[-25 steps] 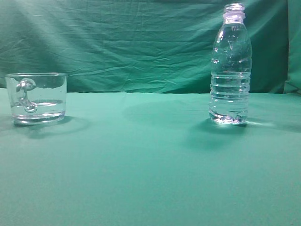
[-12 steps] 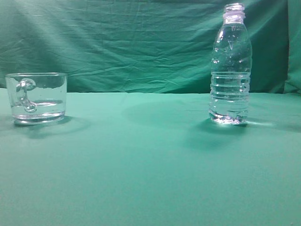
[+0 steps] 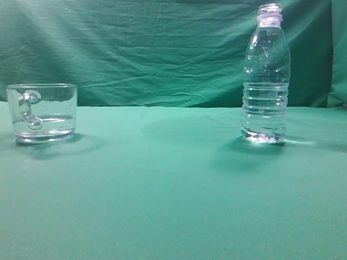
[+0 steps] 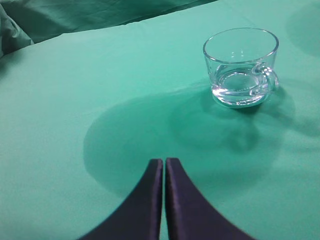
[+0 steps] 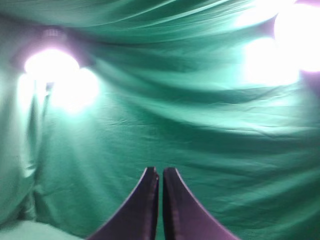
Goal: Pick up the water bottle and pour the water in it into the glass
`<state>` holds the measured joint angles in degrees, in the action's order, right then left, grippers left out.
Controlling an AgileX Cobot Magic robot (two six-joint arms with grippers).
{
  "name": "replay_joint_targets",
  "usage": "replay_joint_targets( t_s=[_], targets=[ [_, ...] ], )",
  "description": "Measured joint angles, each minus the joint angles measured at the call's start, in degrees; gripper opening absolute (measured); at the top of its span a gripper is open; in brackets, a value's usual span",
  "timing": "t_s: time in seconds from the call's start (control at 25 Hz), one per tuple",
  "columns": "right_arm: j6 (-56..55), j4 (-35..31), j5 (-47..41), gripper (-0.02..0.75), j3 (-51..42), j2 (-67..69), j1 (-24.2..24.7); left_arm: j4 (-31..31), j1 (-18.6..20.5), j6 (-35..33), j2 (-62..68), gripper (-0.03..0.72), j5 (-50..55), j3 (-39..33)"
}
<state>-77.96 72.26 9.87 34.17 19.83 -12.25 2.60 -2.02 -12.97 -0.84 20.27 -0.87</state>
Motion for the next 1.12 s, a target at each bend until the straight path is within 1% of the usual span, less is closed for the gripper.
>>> replay_joint_targets(
  t_s=[0.08,0.12,0.16,0.28,0.32,0.4,0.44,0.48,0.64,0.92,1.12],
  targets=[
    [12.9,-13.7,-6.5,0.000,-0.7,0.0,0.0,0.0,0.0,0.0,0.0,0.000,0.0,0.0],
    [18.8,-22.3,-11.0,0.000,-0.9,0.0,0.0,0.0,0.0,0.0,0.0,0.000,0.0,0.0],
    [26.5,-31.3,-16.1,0.000,-0.9,0.0,0.0,0.0,0.0,0.0,0.0,0.000,0.0,0.0],
    [52.3,-55.2,-30.9,0.000,-1.0,-0.5,0.0,0.0,0.0,0.0,0.0,0.000,0.0,0.0],
    [61.2,-61.7,-34.6,0.000,-1.1,-0.9,0.0,0.0,0.0,0.0,0.0,0.000,0.0,0.0],
    [74.7,-70.0,-40.3,0.000,-1.7,-2.2,0.0,0.0,0.0,0.0,0.0,0.000,0.0,0.0],
    [78.1,-72.4,-41.2,0.000,-2.6,-3.2,0.0,0.0,0.0,0.0,0.0,0.000,0.0,0.0],
    [80.6,-73.6,-41.2,0.000,-3.9,-4.6,0.0,0.0,0.0,0.0,0.0,0.000,0.0,0.0],
    [83.5,-74.3,-37.9,0.000,-10.8,-10.6,0.9,0.0,0.0,0.0,0.0,0.000,0.0,0.0],
    [81.6,-73.9,-36.5,0.000,-22.2,-16.6,9.3,0.0,0.0,0.0,0.0,0.000,0.0,0.0],
    [78.6,-73.2,-35.2,0.000,-28.9,-19.7,10.3,0.0,0.0,0.0,0.0,0.000,0.0,0.0]
  ],
)
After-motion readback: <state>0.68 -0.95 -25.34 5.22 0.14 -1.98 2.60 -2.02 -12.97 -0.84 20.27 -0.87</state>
